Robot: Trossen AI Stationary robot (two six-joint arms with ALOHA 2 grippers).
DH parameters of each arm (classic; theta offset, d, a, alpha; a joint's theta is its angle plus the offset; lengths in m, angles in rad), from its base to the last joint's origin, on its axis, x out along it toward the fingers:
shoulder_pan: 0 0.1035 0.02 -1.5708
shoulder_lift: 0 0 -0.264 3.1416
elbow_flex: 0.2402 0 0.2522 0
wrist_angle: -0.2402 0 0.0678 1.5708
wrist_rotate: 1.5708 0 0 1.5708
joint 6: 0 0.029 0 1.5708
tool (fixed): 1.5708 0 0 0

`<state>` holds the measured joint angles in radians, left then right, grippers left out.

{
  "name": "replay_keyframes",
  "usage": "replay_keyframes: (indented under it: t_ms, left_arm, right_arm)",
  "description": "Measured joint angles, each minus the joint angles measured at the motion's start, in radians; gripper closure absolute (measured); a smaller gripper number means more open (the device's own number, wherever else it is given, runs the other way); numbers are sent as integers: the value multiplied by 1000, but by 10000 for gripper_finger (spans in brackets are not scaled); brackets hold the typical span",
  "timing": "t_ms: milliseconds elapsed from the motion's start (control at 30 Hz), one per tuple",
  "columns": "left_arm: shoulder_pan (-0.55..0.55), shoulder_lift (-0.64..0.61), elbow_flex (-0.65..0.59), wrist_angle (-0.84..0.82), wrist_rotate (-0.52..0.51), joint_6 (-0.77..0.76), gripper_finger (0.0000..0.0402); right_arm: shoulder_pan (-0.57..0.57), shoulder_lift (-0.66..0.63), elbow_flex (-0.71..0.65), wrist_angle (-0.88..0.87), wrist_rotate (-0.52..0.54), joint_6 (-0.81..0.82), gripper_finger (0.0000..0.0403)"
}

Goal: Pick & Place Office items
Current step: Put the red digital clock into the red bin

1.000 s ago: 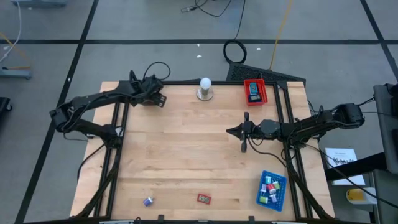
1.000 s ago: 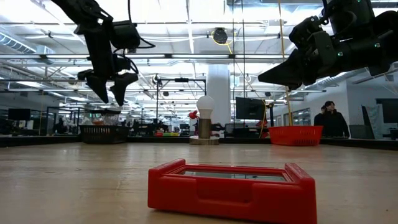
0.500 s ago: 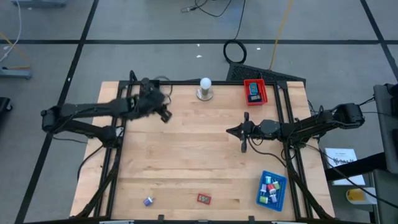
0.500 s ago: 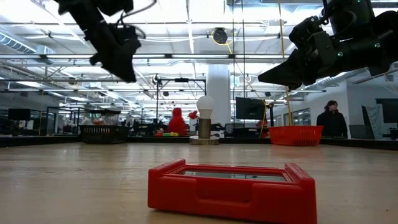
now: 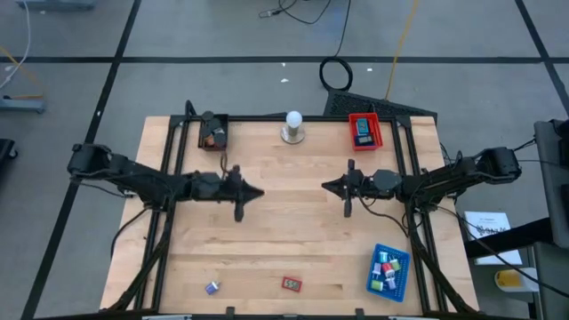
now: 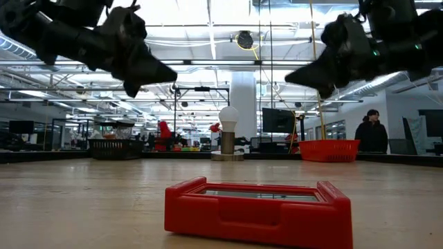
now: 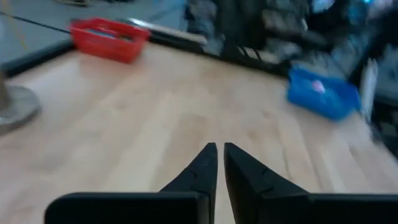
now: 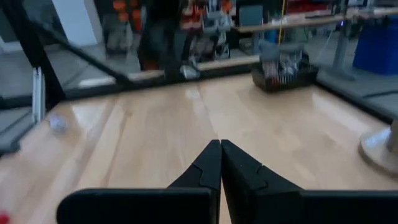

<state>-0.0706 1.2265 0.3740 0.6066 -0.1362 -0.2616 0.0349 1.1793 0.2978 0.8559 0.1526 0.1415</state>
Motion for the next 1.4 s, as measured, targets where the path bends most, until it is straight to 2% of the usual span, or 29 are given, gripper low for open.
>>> replay_keyframes:
  t_ms: [100,167,367,600,800,933,1067,1200,1400]
  left_arm:
    - [-92,53,8,2,-26,83,378]
    - [-147,89,8,43,-45,134,392]
    - [-269,225,10,258,-90,187,386]
    - [-304,390,10,478,-101,234,394]
    - [-304,476,9,545,-157,221,391]
    - [-327,511,9,556,-224,206,391]
    - [-338,538,9,556,-265,198,398]
    - [-338,536,9,548,-270,163,382]
    - [-346,537,8,530,-284,147,379]
  right_arm:
    - [16,-1,76,-58,4,3,402]
    - [53,0,136,-175,28,10,402]
    - [268,55,285,-467,320,164,402]
    - [463,223,514,-685,447,461,395]
    - [562,451,746,-874,441,634,384]
    - [611,596,899,-1009,367,746,362]
    - [642,716,1044,-1118,312,825,317]
    - [656,808,1159,-1202,269,838,263]
    - [668,877,1216,-1211,262,805,203]
